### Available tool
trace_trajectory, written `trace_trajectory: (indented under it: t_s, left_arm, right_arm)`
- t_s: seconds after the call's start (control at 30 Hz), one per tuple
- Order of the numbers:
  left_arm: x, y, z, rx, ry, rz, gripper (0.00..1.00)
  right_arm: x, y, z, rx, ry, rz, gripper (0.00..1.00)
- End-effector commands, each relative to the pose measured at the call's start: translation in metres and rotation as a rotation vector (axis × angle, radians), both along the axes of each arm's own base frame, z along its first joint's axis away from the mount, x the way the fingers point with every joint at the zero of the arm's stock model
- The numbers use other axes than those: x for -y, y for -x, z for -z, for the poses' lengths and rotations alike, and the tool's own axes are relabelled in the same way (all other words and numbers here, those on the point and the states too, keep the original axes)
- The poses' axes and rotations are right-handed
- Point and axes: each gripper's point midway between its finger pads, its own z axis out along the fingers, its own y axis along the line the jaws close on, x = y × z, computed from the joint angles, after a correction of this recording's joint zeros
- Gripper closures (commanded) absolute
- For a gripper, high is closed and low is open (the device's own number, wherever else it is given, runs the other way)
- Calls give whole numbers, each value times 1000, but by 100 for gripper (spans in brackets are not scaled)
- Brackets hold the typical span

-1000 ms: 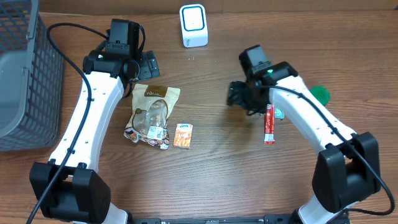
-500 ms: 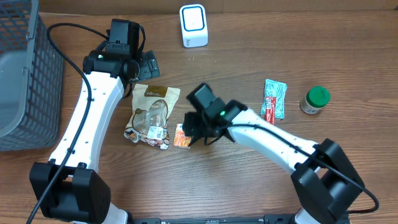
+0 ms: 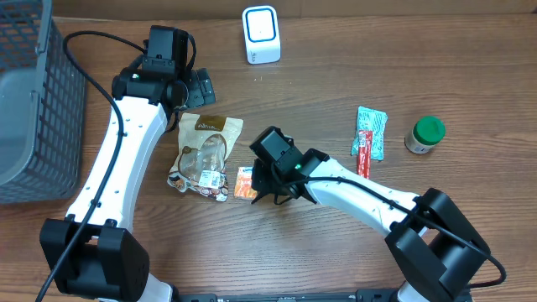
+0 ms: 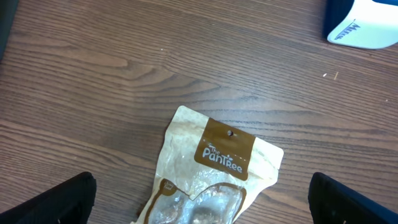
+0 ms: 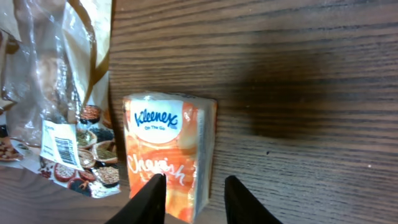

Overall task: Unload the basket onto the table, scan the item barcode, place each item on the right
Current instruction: 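Move the right gripper over the orange Kleenex pack and grasp it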

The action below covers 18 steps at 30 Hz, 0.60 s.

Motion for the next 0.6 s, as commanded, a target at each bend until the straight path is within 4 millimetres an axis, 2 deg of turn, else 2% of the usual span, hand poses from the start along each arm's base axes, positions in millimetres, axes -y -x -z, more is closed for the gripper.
trace_trajectory:
  t_s: [0.0,0.17,0.37,0.57]
  left_arm:
    - [1,-3,-6,17,0,-6,0]
    - [1,-3,-6,17,0,-6,1]
    - [1,-3,-6,17,0,-6,0]
    - [1,-3,-6,17,0,-6,0]
  right_arm:
    - [0,-3,2,15,-1,14,69]
    - [-3,-6,1,28,-10,15,76]
    - [5,-15,2,74,33,44,75]
    - [4,-16,2,78,32,45,75]
